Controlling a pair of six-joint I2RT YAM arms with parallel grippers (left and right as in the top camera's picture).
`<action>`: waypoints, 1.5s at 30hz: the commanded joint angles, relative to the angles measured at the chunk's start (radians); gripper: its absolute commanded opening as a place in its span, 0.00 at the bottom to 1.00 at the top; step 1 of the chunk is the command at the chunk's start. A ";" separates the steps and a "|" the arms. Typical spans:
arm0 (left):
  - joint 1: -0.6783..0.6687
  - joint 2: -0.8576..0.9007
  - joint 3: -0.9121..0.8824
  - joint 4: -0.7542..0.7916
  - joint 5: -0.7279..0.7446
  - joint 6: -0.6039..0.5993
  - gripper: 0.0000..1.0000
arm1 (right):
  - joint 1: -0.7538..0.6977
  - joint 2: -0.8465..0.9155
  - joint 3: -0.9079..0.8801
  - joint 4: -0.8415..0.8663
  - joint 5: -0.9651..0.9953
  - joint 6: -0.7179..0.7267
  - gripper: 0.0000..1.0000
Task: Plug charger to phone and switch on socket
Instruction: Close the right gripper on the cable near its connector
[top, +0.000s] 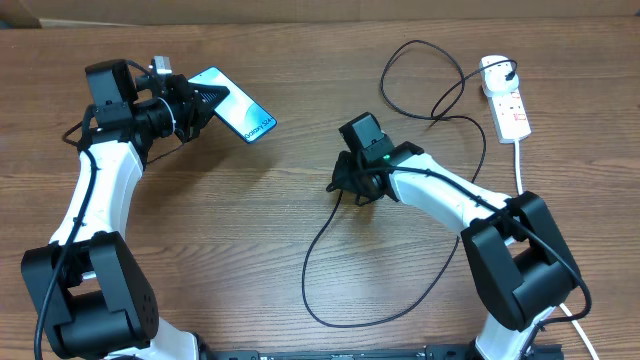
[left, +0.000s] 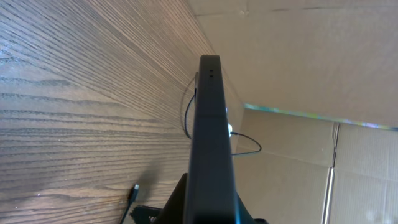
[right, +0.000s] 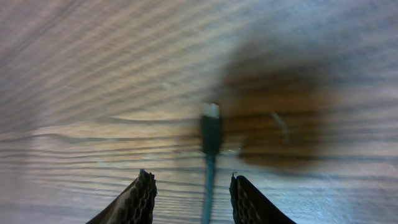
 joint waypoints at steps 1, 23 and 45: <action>-0.005 -0.008 0.007 0.003 0.045 0.018 0.04 | 0.011 0.029 0.012 -0.008 0.085 0.042 0.40; -0.005 -0.008 0.007 0.003 0.044 0.018 0.04 | 0.011 0.067 0.012 0.023 0.059 0.042 0.27; -0.005 -0.008 0.007 -0.022 0.041 0.018 0.04 | 0.012 0.086 0.012 0.023 0.058 0.046 0.17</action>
